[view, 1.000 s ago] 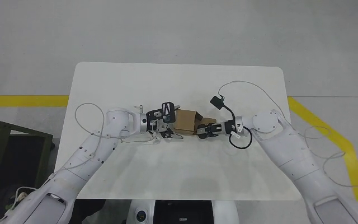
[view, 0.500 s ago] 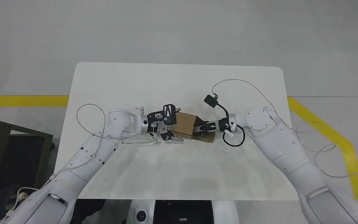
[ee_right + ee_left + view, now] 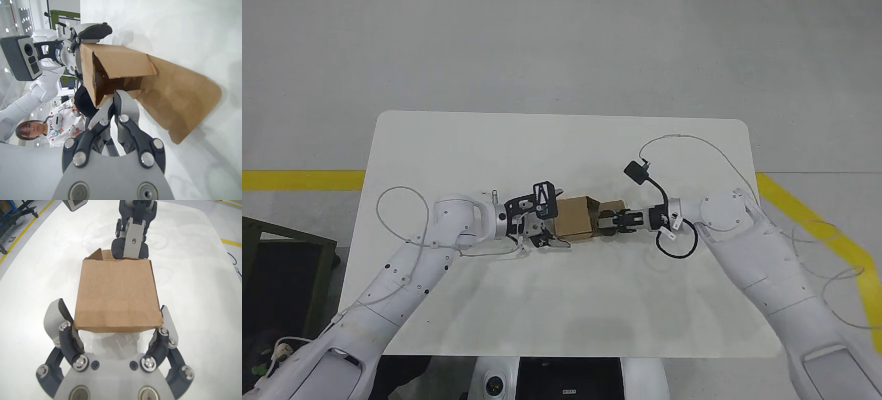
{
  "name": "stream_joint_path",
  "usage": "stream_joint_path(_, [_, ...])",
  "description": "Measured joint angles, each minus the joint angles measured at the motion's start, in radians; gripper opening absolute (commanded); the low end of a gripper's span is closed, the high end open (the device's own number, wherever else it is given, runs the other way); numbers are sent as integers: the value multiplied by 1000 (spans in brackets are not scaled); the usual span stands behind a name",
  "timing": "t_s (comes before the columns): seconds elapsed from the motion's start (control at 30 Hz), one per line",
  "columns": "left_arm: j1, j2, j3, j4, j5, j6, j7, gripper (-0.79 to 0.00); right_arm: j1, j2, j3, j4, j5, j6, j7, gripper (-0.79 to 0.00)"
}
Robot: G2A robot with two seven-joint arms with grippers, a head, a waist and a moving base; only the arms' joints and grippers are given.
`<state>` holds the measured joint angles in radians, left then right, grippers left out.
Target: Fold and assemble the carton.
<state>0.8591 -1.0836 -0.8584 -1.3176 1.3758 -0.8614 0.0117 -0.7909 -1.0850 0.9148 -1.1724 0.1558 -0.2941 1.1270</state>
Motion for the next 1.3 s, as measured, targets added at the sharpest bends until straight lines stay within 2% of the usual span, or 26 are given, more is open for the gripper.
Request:
stream_joint_path(0.23, [5, -2, -8, -9, -15, 4, -24, 0, -29, 9, 32, 12, -19, -18, -50, -785])
stream_joint_path(0.67, [11, -6, -13, -10, -22, -6, -35, 0, 88, -44, -42, 195, 3, -123, -91, -785])
stream_joint_path(0.87, [12, -7, -14, -8, -16, -13, -34, 0, 134, -75, -92, 253, 34, -162, -38, -785])
stream_joint_path(1.3, [11, -12, -14, -7, -6, -16, -35, 0, 165, -127, -161, 297, 114, -181, 32, -785])
